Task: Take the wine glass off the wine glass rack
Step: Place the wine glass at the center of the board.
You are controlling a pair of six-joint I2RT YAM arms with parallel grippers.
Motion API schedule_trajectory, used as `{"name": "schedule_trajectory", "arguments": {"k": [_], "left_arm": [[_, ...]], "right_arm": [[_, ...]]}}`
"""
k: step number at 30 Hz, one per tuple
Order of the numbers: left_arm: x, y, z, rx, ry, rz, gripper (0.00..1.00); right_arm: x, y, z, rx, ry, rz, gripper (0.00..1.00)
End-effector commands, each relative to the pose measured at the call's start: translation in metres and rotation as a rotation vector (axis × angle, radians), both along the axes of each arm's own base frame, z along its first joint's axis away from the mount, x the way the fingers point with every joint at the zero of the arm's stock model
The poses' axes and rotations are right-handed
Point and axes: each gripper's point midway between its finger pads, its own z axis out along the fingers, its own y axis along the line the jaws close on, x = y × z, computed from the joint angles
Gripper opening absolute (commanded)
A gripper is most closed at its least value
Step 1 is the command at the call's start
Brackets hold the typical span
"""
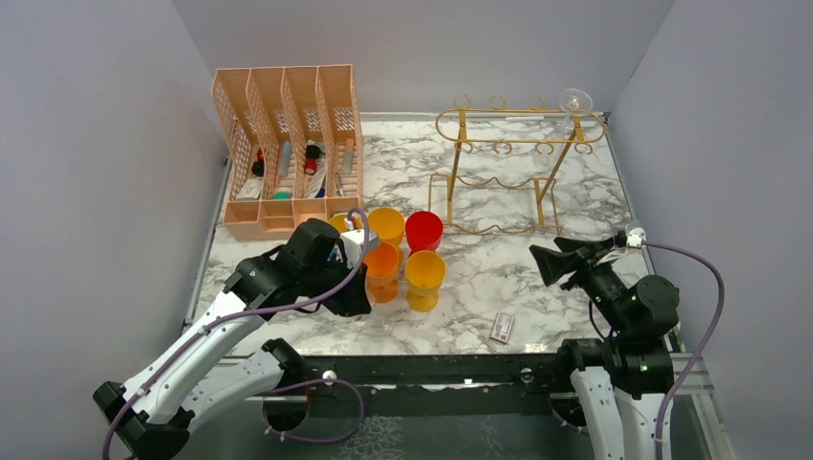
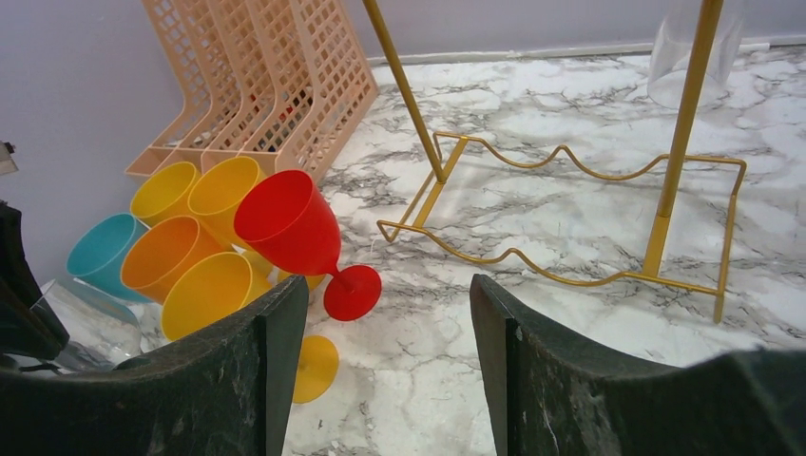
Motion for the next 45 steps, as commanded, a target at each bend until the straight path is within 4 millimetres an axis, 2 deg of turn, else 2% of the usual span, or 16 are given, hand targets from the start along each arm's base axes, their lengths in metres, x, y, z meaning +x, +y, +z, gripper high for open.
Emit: {"name": "schedule_trajectory", "arguments": {"k": [1,4,8,13,19,25,34,39,45], "left_arm": [[0.011,0.004,0.003,0.029,-0.019,0.086,0.0],[0.02,0.013,0.005,0.063,-0.056,0.155,0.0],[0.021,0.01,0.007,0.055,-0.041,0.177,0.0],[0.008,0.0,-0.006,0.093,0.004,0.103,0.0],[-0.008,-0.018,-0.016,0.2,-0.025,0.053,0.0],[0.006,-0.019,-0.019,0.302,-0.113,0.143,0.0],[0.007,-0.021,-0.014,0.324,-0.149,0.161,0.0],[0.007,-0.011,-0.016,0.346,-0.157,0.184,0.0],[0.012,-0.012,-0.007,0.328,-0.176,0.212,0.0]], "right_arm": [[0.002,-0.006,0.004,0.012,0.015,-0.041,0.66],[0.003,-0.007,0.003,0.016,0.025,-0.048,0.66],[0.006,-0.007,0.0,0.022,0.043,-0.051,0.66],[0.008,-0.008,-0.003,0.027,0.07,-0.06,0.66],[0.01,-0.009,-0.006,0.031,0.089,-0.065,0.66],[0.01,-0.009,-0.007,0.031,0.095,-0.068,0.66],[0.012,-0.01,-0.008,0.02,0.092,-0.069,0.66],[0.013,-0.01,-0.01,0.023,0.113,-0.074,0.66],[0.013,-0.01,-0.011,0.027,0.118,-0.07,0.66]]}}
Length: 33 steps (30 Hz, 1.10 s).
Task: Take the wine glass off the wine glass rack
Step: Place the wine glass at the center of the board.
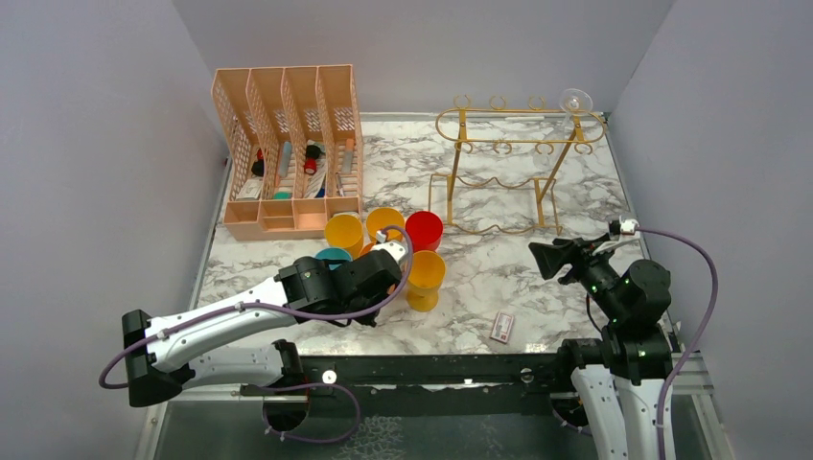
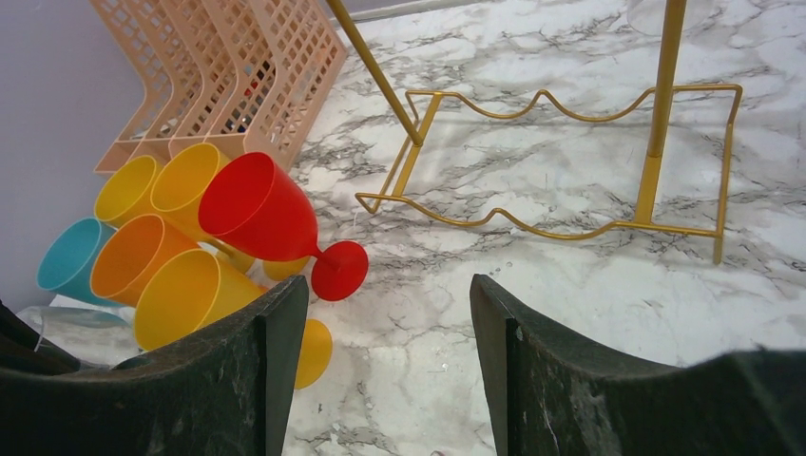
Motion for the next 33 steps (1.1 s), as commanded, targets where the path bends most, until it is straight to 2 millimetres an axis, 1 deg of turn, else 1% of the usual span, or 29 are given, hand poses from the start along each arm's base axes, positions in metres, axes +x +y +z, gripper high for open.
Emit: {"name": "schedule_trajectory", "arguments": {"k": [1,11,21,25,28,33], "left_arm": [[0.01,-0.002,0.022,-0.042,-0.062,0.04,0.0],[0.01,-0.005,0.025,-0.05,-0.057,0.048,0.0],[-0.005,-0.013,0.021,-0.064,0.019,-0.025,0.0],[-0.01,-0.015,0.018,-0.062,0.044,-0.043,0.03],[-0.012,-0.019,0.019,-0.081,0.052,-0.054,0.04],[-0.006,-0.016,0.024,-0.094,0.015,-0.031,0.14]], "right_arm": [[-0.001,-0.004,0.014,0.006,-0.023,-0.027,0.66],[-0.001,-0.004,0.013,0.006,-0.022,-0.027,0.66],[0.001,-0.004,0.01,0.006,0.002,-0.027,0.66],[0.0,-0.004,0.011,0.009,-0.005,-0.027,0.66],[0.0,-0.004,0.012,0.008,-0.006,-0.028,0.66],[0.0,-0.004,0.011,0.008,-0.004,-0.03,0.66]]}}
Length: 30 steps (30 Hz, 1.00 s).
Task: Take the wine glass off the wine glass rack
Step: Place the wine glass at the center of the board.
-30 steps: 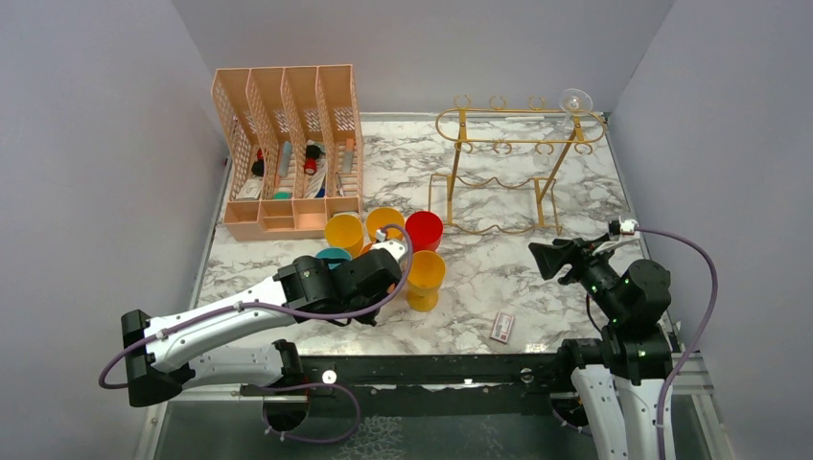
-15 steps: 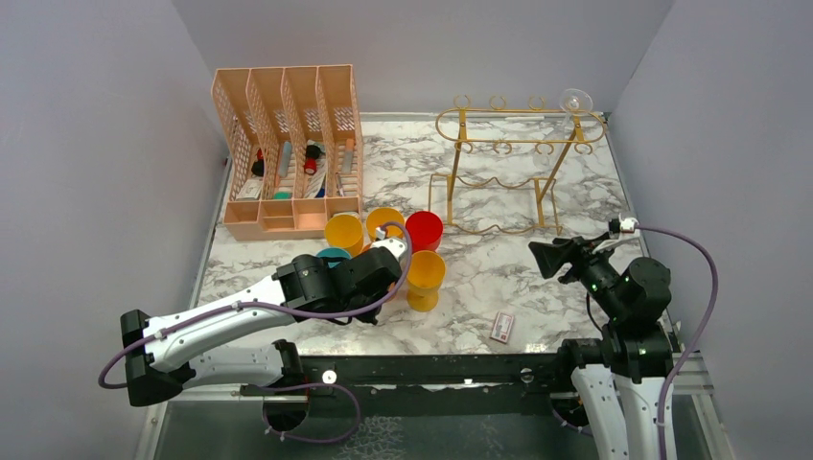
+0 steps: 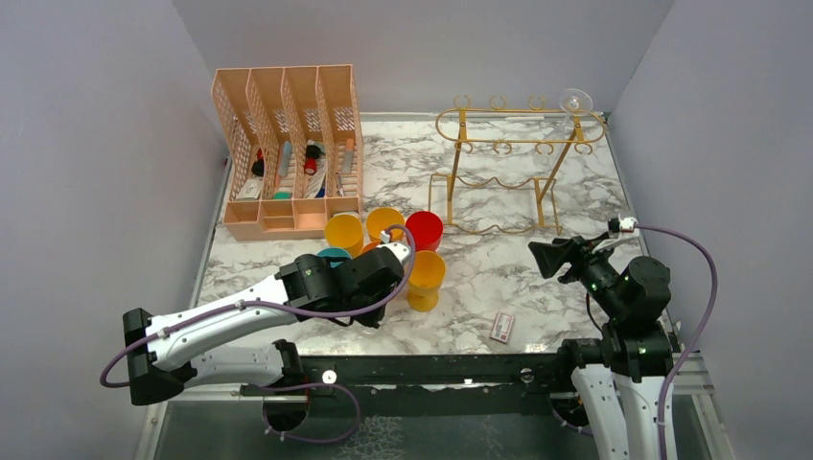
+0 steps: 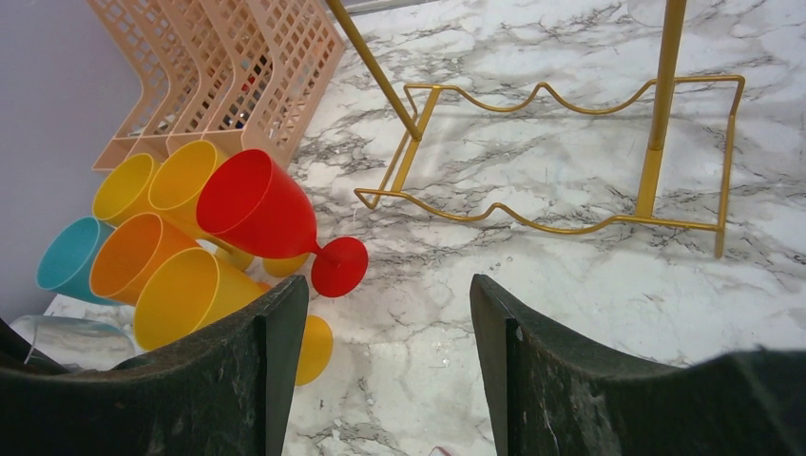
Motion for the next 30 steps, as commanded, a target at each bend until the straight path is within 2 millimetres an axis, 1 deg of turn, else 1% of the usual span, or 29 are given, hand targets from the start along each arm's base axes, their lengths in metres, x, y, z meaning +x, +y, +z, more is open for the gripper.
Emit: {"name": "schedule_trajectory", "arguments": {"k": [1,5,8,16,19,20,22,24,25,26,28,30], "left_arm": [[0.003,-0.007,0.018,-0.068,-0.039,-0.003,0.17],[0.005,-0.007,0.02,-0.071,-0.048,0.002,0.18],[0.005,-0.006,0.02,-0.07,-0.048,0.002,0.22],[0.006,-0.006,0.017,-0.057,-0.051,0.005,0.24],[0.009,-0.005,0.023,-0.072,-0.071,0.018,0.3],[0.01,-0.006,0.026,-0.081,-0.08,0.021,0.33],[0.013,-0.006,0.034,-0.1,-0.099,0.027,0.36],[0.015,-0.01,0.045,-0.132,-0.116,0.026,0.41],[0.016,-0.011,0.052,-0.145,-0.126,0.026,0.44],[0.018,-0.013,0.059,-0.162,-0.137,0.024,0.48],[0.022,-0.015,0.075,-0.191,-0.172,0.022,0.56],[0.031,-0.014,0.089,-0.202,-0.226,0.035,0.65]], "right_arm": [[-0.001,-0.004,0.013,0.007,-0.027,-0.028,0.66],[-0.001,-0.004,0.013,0.007,-0.026,-0.027,0.66],[-0.001,-0.004,0.013,0.009,-0.026,-0.029,0.66],[-0.002,-0.004,0.014,0.005,-0.032,-0.03,0.66],[-0.002,-0.004,0.014,0.005,-0.031,-0.03,0.66],[-0.002,-0.004,0.014,0.006,-0.03,-0.029,0.66],[-0.003,-0.003,0.015,0.009,-0.03,-0.02,0.66],[-0.008,0.001,0.024,0.005,-0.04,0.007,0.66],[-0.012,0.003,0.033,0.0,-0.057,0.023,0.66],[-0.015,0.005,0.043,-0.002,-0.075,0.033,0.67],[-0.02,0.007,0.068,-0.002,-0.138,0.05,0.67],[-0.023,0.011,0.092,-0.007,-0.196,0.075,0.67]]}}
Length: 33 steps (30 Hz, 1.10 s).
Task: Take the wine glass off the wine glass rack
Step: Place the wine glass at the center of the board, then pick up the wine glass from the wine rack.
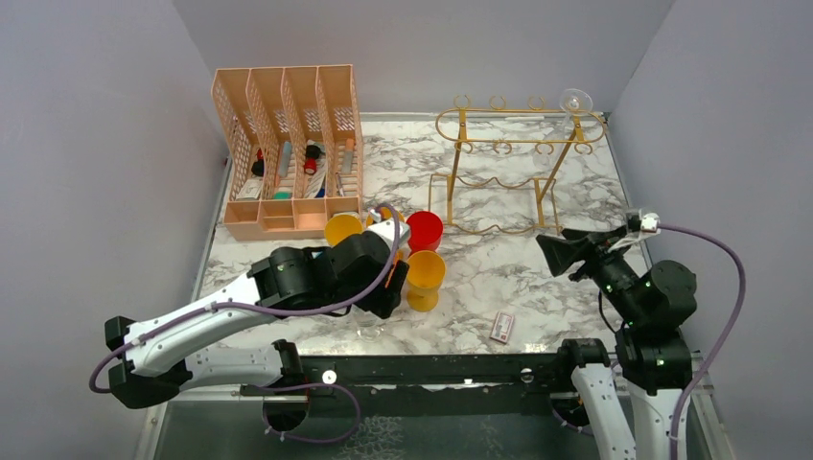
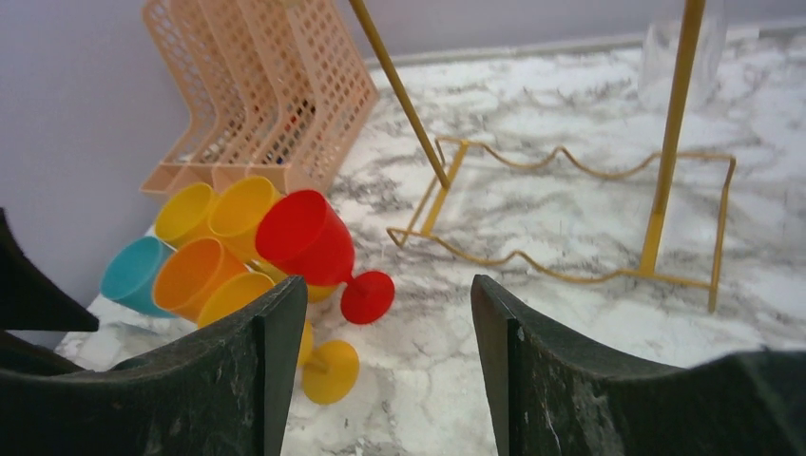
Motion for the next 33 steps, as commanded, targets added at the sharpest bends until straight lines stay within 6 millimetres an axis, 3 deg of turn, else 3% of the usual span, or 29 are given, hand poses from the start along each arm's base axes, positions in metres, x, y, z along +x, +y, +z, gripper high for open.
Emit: {"name": "schedule_trajectory", "arguments": {"k": [1,5,10,16,25,33], "left_arm": [[0.021,-0.002,0.046,-0.075,-0.147,0.036,0.69],[0.035,-0.007,0.07,-0.085,-0.231,0.038,0.87],[0.053,-0.017,0.088,-0.053,-0.305,0.04,0.98],[0.084,-0.018,0.106,-0.053,-0.371,0.087,0.99],[0.143,0.01,0.119,-0.03,-0.388,0.156,0.99],[0.172,0.054,0.113,-0.01,-0.377,0.279,0.99]], "right_arm": [[-0.013,0.01,0.062,-0.013,-0.156,0.073,0.67],[-0.006,0.011,0.091,-0.014,-0.186,0.074,0.67],[0.021,-0.004,0.116,-0.008,-0.194,-0.021,0.67],[0.063,-0.016,0.128,-0.034,-0.145,-0.089,0.67],[0.105,-0.041,0.165,-0.033,-0.187,-0.244,0.68],[0.139,-0.051,0.164,-0.033,-0.103,-0.302,0.68]]}}
